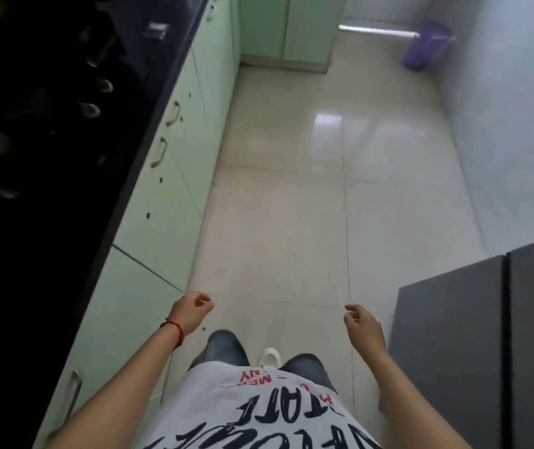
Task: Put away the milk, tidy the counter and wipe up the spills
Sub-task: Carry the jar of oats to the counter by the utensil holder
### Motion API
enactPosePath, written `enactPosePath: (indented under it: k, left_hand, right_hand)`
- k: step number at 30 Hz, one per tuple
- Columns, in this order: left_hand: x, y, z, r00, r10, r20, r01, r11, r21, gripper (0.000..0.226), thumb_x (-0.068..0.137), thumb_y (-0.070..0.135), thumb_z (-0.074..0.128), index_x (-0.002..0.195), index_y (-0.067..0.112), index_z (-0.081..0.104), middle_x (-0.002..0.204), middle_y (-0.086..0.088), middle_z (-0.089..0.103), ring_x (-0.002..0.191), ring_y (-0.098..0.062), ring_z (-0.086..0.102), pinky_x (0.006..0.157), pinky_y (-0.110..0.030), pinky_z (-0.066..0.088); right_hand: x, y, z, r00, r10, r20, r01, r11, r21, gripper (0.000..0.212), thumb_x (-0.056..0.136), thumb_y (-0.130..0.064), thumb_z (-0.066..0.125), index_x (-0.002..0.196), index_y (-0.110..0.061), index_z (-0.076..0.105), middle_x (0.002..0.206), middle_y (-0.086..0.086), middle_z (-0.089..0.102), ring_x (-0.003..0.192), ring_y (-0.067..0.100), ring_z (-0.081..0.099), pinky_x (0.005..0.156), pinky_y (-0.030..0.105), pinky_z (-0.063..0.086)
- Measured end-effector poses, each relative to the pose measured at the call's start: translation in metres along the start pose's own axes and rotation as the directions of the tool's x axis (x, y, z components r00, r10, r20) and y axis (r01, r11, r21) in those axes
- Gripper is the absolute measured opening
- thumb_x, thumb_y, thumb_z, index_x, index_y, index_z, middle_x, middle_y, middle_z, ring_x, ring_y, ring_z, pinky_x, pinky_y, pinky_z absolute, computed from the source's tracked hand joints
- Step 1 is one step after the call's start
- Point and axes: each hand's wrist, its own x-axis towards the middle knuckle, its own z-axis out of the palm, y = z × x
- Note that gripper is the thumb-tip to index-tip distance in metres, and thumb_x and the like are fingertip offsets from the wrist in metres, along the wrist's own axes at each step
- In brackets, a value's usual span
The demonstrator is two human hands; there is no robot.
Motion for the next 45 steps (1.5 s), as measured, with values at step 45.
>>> enactPosePath:
  k: [45]
  left_hand:
    - [0.527, 0.541, -0.036, 0.918, -0.393, 0.042, 0.384, 0.861, -0.335, 0.015, 0.089, 0.013, 0.052, 0.074, 0.012, 0.054, 0.068, -0.004, 0.058, 0.056, -0.015, 0.049, 0.055, -0.021, 0.034]
  right_hand:
    - [0.723, -0.421, -0.282, 0.983, -0.023, 0.185, 0.007, 0.996, 0.084, 0.027, 0.090, -0.013, 0.047, 0.114, -0.009, 0.059, 0.093, 0.007, 0.062, 0.094, 0.032, 0.064, 0.058, 0.023, 0.042]
